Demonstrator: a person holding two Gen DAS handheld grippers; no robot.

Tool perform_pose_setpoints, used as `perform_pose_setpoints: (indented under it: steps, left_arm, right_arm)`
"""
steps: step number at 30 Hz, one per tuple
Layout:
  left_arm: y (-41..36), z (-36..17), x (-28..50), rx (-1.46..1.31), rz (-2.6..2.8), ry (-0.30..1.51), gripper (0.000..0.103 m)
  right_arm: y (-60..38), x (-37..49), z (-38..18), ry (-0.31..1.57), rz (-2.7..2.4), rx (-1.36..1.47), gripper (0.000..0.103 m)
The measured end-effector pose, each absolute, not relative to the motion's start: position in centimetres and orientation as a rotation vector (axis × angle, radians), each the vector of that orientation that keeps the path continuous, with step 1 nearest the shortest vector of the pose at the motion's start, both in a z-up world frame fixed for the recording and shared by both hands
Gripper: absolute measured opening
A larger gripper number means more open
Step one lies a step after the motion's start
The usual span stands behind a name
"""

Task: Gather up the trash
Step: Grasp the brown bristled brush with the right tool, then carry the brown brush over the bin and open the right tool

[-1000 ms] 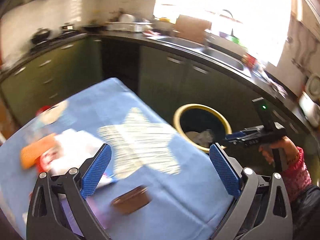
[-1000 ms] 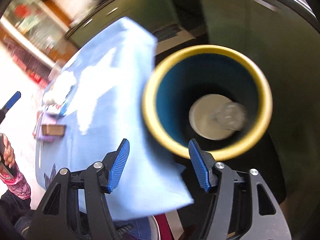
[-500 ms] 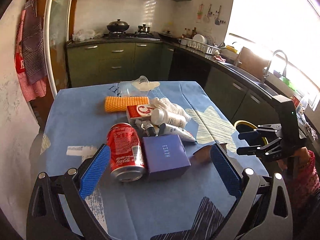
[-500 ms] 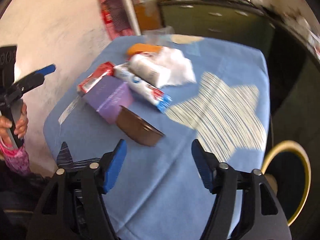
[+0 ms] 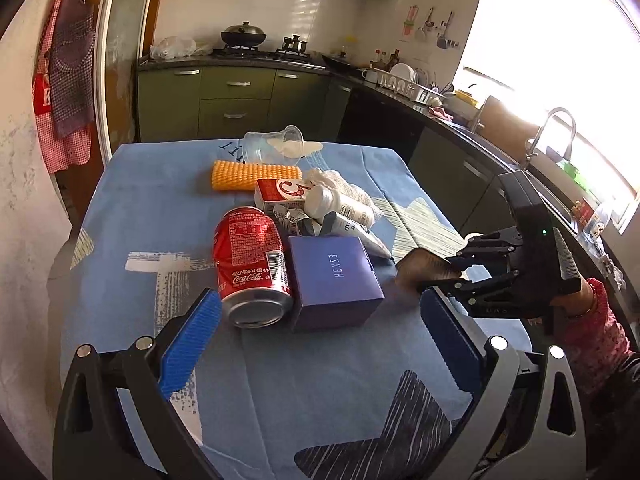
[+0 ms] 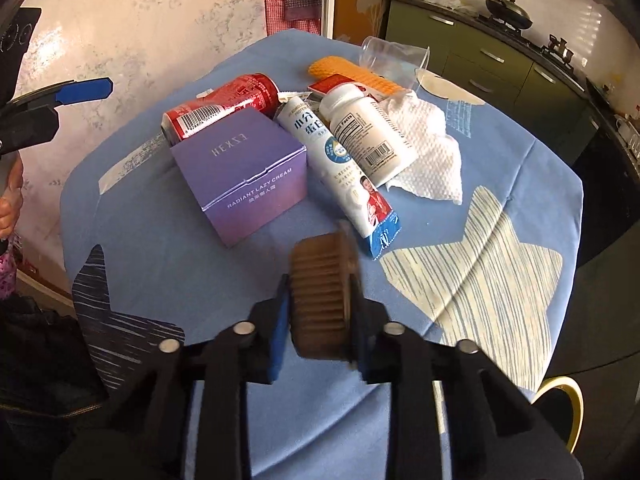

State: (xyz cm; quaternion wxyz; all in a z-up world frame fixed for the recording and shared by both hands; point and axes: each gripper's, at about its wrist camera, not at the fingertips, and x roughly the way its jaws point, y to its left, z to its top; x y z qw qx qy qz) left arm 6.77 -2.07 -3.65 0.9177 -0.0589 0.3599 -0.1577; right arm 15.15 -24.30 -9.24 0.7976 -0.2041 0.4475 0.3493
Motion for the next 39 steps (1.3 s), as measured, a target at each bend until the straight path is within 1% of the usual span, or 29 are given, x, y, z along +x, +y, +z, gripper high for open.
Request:
perform_pose_setpoints:
  steps: [7, 10, 17, 21, 24, 28, 33, 34, 35, 36, 39]
  left_arm:
    - [-2.9, -3.5, 6.7, -0.109, -0.346, 0.741, 0.098]
    - [-3.4, -3.3, 6.5, -0.093, -0.353, 0.734, 0.098]
    - [-3.9, -3.7, 6.9, -0.089, -0.346, 0.748, 0.098]
    - [-4.0, -4.4, 7.3, -0.103, -0.349, 0.765, 0.098]
    - [-4.1, -5.1, 7.6, -0.11, -0.353, 0.781, 0.098]
    - [-4.6, -5.4, 8.0, -0.108, -0.354, 0.795, 0.098]
    - [-4.8, -5.4, 8.3, -0.103, -0.352, 0.796, 0.098]
    - [-4.8, -5.4, 8.4, -0.103, -0.349, 0.797, 0.098]
    - [-4.8, -5.5, 8.4, -0.104, -0.347, 0.799, 0.098]
    - [-4.7, -5.6, 8.5, -0.106, -0.345, 0.801, 0.098]
    - [-4.5, -6.0, 8.7, -0.114, -0.336, 0.811, 0.098]
  right_arm:
    - [-27.1, 14.6, -8.4, 0.974, 0.754, -0.252, 0.022]
    - [-28.9, 13.7, -7.3, 0.948, 0.716, -0.182, 0.022]
    - [-37.7, 12.0, -4.7, 0.871, 0.473, 0.013, 0.022]
    - [-44.1, 12.3, -5.6, 0.893, 0.259, 0.106, 0.023]
    - [-48.5, 12.9, -7.4, 0.944, 0.107, 0.15, 0.023]
    - [-51.6, 13.6, -10.0, 1.002, 0.023, 0.187, 0.023]
    - [-53.7, 14.8, -12.3, 1.032, -0.039, 0.226, 0.023]
    - [-54.2, 14.9, -12.5, 1.032, -0.053, 0.236, 0.025]
    - [-54.6, 15.0, -12.7, 1.033, -0.066, 0.245, 0.03]
    - [-54.9, 15.0, -12.8, 1.032, -0.081, 0.253, 0.032]
    - [-55.2, 14.9, -12.7, 1.022, -0.089, 0.262, 0.033]
